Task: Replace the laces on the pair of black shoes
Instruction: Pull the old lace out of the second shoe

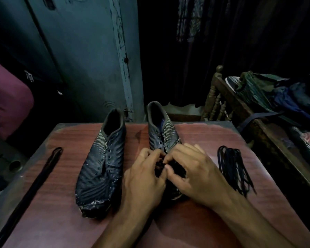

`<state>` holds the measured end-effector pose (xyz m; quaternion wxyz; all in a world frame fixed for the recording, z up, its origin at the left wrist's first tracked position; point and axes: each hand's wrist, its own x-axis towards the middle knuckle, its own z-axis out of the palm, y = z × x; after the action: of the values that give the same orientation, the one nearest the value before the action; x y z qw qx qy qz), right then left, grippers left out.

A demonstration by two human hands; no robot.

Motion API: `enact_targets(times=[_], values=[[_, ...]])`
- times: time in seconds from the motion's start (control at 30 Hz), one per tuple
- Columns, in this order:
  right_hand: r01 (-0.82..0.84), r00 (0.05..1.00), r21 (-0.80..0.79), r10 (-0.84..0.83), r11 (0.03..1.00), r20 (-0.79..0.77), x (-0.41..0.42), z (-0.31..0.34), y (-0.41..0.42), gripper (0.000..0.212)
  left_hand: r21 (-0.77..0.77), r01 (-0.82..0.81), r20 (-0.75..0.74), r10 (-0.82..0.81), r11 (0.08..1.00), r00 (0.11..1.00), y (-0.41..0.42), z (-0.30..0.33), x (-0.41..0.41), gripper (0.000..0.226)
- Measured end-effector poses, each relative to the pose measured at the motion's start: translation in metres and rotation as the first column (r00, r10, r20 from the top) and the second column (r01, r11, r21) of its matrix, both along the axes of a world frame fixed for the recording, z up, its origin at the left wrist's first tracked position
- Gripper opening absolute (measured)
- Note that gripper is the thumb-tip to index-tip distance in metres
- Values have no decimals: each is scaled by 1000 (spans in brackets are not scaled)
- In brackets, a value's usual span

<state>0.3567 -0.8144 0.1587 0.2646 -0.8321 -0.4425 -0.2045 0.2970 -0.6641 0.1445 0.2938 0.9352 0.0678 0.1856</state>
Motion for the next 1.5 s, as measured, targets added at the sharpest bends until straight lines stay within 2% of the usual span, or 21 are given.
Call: enact_targets(times=[0.1, 0.17, 0.23, 0.3, 0.4, 0.57, 0.7, 0.8, 0.93, 1.07, 1.23, 1.37, 1.5], values=[[-30, 998, 70, 33, 997, -44, 2, 3, -3, 6, -2, 6, 51, -6, 1000, 999, -2, 0, 0, 21], [2, 979, 218, 42, 976, -199, 3, 5, -5, 6, -32, 0, 89, 3, 999, 996, -4, 0, 1, 22], [110, 946, 307, -5, 945, -325, 5, 4, -6, 9, -89, -2, 131, 13, 996, 991, -4, -1, 1, 17], [175, 927, 263, -68, 949, -370, 11, -1, -6, 11, -189, 34, 162, -3, 981, 987, -4, -1, 1, 14], [186, 930, 196, -108, 963, -351, 16, -5, -5, 14, -375, 106, 203, -30, 921, 979, -4, 0, -1, 10], [179, 943, 133, -132, 975, -307, 16, -8, -4, 17, -517, 213, 223, -110, 829, 969, -2, -1, 0, 15], [173, 953, 134, -131, 976, -274, 16, -11, -4, 20, -554, 198, 193, -107, 809, 975, -2, 0, 1, 24], [146, 930, 171, -77, 974, -359, 13, -4, -6, 23, -585, 73, 104, -15, 808, 994, -3, 0, 4, 30], [4, 785, 132, 78, 991, -615, 9, 13, -14, 23, -537, 54, 46, -34, 842, 998, -4, 1, 5, 32], [-99, 698, 114, 150, 989, -700, 7, 20, -19, 18, -497, 102, 37, -96, 862, 995, -6, 4, 6, 33], [-119, 731, 31, 109, 992, -674, 10, 18, -20, 16, -625, 122, 20, -140, 771, 990, -7, 3, 6, 26], [-58, 710, 142, 141, 988, -690, 16, 17, -23, 10, -745, 204, 83, -215, 636, 973, -6, 1, 6, 20], [117, 691, 208, 71, 971, -720, 20, 6, -16, 40, -752, 321, 150, -325, 575, 934, -5, 4, 2, 15]])
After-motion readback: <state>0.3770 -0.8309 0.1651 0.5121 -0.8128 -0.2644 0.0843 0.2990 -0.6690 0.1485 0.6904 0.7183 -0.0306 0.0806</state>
